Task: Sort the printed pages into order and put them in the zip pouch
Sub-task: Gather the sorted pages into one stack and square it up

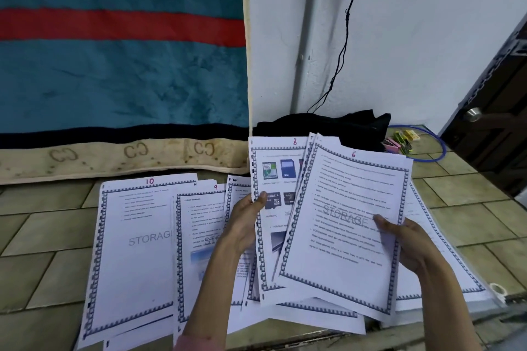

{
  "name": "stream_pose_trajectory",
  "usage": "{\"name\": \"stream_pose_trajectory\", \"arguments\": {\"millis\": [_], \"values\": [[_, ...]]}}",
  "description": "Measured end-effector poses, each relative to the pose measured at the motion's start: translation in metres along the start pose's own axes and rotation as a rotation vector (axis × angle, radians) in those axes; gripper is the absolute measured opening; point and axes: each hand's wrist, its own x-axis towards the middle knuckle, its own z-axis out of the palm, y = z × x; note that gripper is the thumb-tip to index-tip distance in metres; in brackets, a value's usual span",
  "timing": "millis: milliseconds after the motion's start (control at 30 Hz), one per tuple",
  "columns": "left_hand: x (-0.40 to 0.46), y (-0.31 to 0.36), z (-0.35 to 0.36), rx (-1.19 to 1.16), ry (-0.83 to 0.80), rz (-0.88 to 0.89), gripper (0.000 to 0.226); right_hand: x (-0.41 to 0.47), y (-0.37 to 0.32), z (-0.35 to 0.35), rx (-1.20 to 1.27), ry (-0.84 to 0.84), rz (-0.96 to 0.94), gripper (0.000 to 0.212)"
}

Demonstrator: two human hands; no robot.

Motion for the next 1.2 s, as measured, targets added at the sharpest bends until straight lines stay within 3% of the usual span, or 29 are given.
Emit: {"name": "stream_pose_trajectory", "arguments": {"millis": [67,167,233,367,500,567,633,700,733,833,967,1200], "values": [[0.002,0.001,-0.004,-0.005,-0.003,-0.018,0.023,-0.003,-0.002,-0.002,0.015,-0.026,0.025,0.085],[0.000,0.001,-0.004,-0.020,-0.058,-0.045,0.018,-0.010,-0.007,0.004,0.030,-0.115,0.118,0.036],[-0.002,0.001,-0.001,-0.003,-0.090,-0.076,0.019,-0.012,-0.009,0.010,0.012,-0.145,0.142,0.034],[0.001,-0.004,0.000,0.037,-0.104,-0.150,0.037,-0.014,-0.012,0.030,-0.054,-0.205,0.102,0.066],[-0.005,-0.001,-0.012,0.071,-0.090,-0.106,0.048,-0.005,-0.004,0.042,-0.153,-0.155,0.081,0.026],[-0.008,-0.001,-0.031,0.276,0.121,0.051,0.041,0.000,0.003,0.046,-0.203,-0.100,0.059,0.019],[-0.008,-0.005,-0.058,0.736,0.533,0.219,0.034,0.004,0.007,0.051,-0.268,-0.055,0.010,0.012],[-0.013,-0.008,-0.082,0.990,0.864,0.200,0.041,0.008,0.011,0.058,-0.330,-0.020,-0.037,0.010],[-0.017,-0.007,-0.089,1.011,0.924,0.125,0.047,0.011,0.013,0.060,-0.354,-0.006,-0.061,0.013],[-0.018,-0.009,-0.102,0.895,0.878,0.017,0.061,0.016,0.017,0.068,-0.436,0.026,-0.110,0.018],[-0.025,-0.005,-0.111,0.646,0.857,0.106,0.046,0.020,0.023,0.077,-0.527,0.030,-0.175,0.025],[-0.056,0.049,-0.125,0.578,0.860,0.205,0.037,0.028,0.034,0.082,-0.678,0.035,-0.239,0.029]]}}
